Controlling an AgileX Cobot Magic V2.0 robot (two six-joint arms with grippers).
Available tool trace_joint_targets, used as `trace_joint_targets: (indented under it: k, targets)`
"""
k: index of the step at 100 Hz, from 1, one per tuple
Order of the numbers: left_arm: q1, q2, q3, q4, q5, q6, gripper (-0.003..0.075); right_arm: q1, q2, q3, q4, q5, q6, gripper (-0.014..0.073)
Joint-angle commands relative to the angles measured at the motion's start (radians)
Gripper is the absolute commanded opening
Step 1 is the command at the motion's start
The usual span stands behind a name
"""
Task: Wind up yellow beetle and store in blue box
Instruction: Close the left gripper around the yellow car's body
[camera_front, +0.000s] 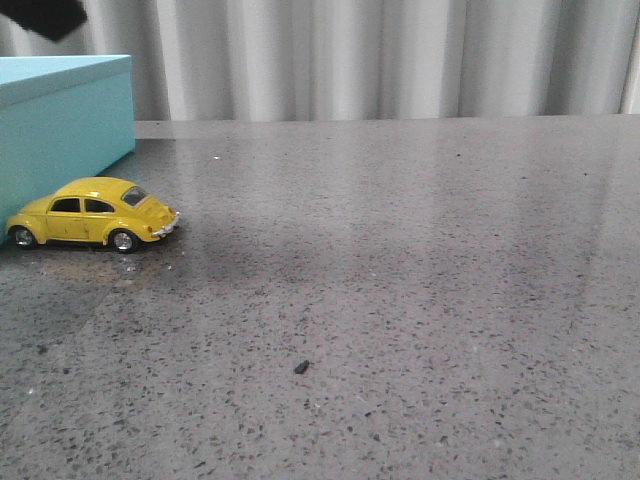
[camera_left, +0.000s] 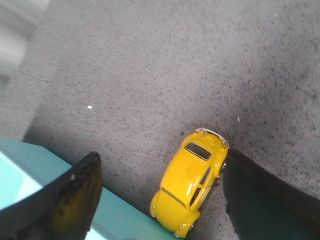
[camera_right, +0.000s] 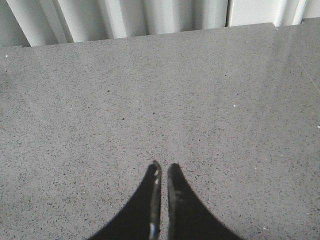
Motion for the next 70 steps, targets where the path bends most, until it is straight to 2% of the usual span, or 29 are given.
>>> trace_joint_targets:
  k: [1,27,70]
  targets:
    - [-0.007,0.022,-0.032,-0.014,-0.017,0.04,0.0475,-0.006,0.007,-0.023,-0.006,-0.078,-0.002,-0.0041]
    - [-0.007,0.135,-0.032,0.019,0.015,0.221,0.0473,-0.006,0.007,-0.023,-0.006,-0.097,-0.002,-0.0041]
    - [-0.007,0.216,-0.032,0.131,0.019,0.225,0.0472,-0.006,0.007,-0.023,-0.006,-0.116,-0.002,-0.0041]
